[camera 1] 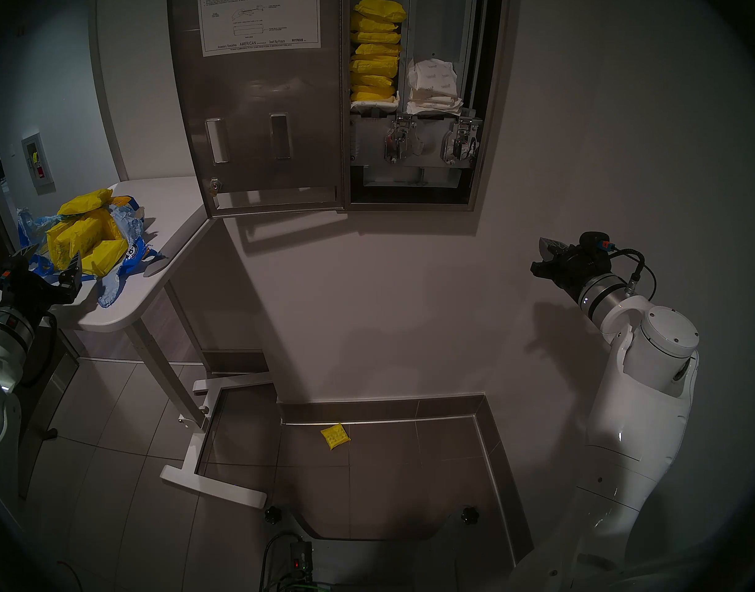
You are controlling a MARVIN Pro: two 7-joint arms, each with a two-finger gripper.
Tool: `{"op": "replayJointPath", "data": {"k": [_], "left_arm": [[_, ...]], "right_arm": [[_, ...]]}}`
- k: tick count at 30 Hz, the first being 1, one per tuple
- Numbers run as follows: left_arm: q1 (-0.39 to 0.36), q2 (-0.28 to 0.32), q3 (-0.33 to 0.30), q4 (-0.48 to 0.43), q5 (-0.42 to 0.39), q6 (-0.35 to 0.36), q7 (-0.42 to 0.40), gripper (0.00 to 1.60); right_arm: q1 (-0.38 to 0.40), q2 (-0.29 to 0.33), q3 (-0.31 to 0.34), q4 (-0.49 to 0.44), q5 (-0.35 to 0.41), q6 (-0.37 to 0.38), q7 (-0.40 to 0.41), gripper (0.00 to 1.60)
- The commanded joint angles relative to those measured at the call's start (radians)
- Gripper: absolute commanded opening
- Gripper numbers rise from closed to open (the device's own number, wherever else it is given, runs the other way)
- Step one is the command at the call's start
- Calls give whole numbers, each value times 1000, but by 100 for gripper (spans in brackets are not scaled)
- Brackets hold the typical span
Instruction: Open the dispenser door, put the pads inside, close the door
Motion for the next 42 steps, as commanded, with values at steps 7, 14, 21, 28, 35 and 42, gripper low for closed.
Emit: {"op": "replayJointPath", "data": {"k": [7, 14, 21, 28, 35, 42], "left_arm": [[-67, 59, 4, 27, 20, -5, 44, 160], [-72, 70, 8, 61, 33, -9, 47, 160], [-85, 81, 14, 94, 31, -17, 42, 160], [-98, 84, 31, 104, 26, -25, 40, 160], [-91, 79, 22, 78, 22, -17, 41, 160], [-92, 83, 17, 69, 14, -11, 43, 160]], "right_arm": [[20, 5, -2, -33, 5, -10, -2, 42], [20, 5, -2, -33, 5, -10, -2, 42], [20, 5, -2, -33, 5, -10, -2, 42], [20, 5, -2, -33, 5, -10, -2, 42], [20, 5, -2, -33, 5, -10, -2, 42], [20, 5, -2, -33, 6, -10, -2, 42]]}}
